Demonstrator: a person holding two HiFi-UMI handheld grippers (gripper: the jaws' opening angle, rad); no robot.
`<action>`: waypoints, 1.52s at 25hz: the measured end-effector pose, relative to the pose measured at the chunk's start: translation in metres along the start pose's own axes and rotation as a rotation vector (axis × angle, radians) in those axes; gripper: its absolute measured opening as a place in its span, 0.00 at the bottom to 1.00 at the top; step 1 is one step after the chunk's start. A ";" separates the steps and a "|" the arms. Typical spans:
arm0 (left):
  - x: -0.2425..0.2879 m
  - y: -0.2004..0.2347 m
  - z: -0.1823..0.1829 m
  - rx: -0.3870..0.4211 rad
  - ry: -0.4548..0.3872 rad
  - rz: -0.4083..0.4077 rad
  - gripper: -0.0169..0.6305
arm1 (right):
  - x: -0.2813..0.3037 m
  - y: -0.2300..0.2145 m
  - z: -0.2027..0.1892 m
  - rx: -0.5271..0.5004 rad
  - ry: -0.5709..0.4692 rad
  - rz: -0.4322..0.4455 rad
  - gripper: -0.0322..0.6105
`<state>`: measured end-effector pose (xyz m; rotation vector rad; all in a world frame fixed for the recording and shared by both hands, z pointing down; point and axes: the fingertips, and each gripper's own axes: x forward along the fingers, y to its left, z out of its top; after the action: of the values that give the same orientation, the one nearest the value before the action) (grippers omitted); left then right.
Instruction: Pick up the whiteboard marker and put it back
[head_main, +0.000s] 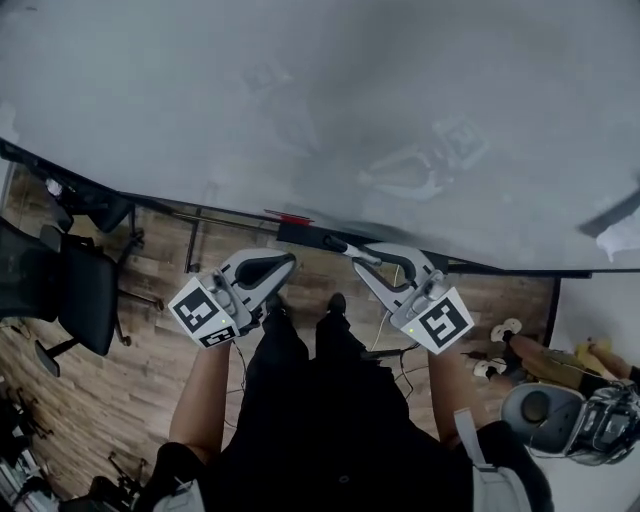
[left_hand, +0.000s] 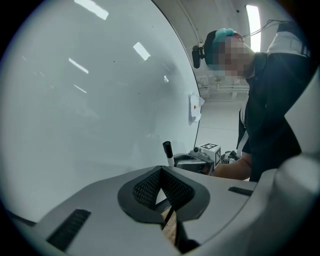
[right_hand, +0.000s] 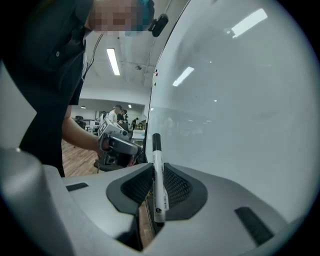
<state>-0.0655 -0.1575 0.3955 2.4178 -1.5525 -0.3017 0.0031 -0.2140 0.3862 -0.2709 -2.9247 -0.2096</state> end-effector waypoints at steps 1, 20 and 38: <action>-0.003 0.003 -0.004 -0.007 0.003 0.011 0.05 | 0.003 0.000 -0.008 -0.012 0.022 0.005 0.16; -0.012 0.011 -0.067 -0.098 0.052 0.063 0.05 | 0.032 0.003 -0.135 -0.076 0.335 0.069 0.16; 0.000 0.023 -0.105 -0.151 0.057 0.070 0.05 | 0.050 0.000 -0.207 -0.126 0.483 0.078 0.16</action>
<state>-0.0529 -0.1558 0.5023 2.2336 -1.5281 -0.3215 -0.0072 -0.2389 0.5971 -0.3031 -2.4227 -0.3881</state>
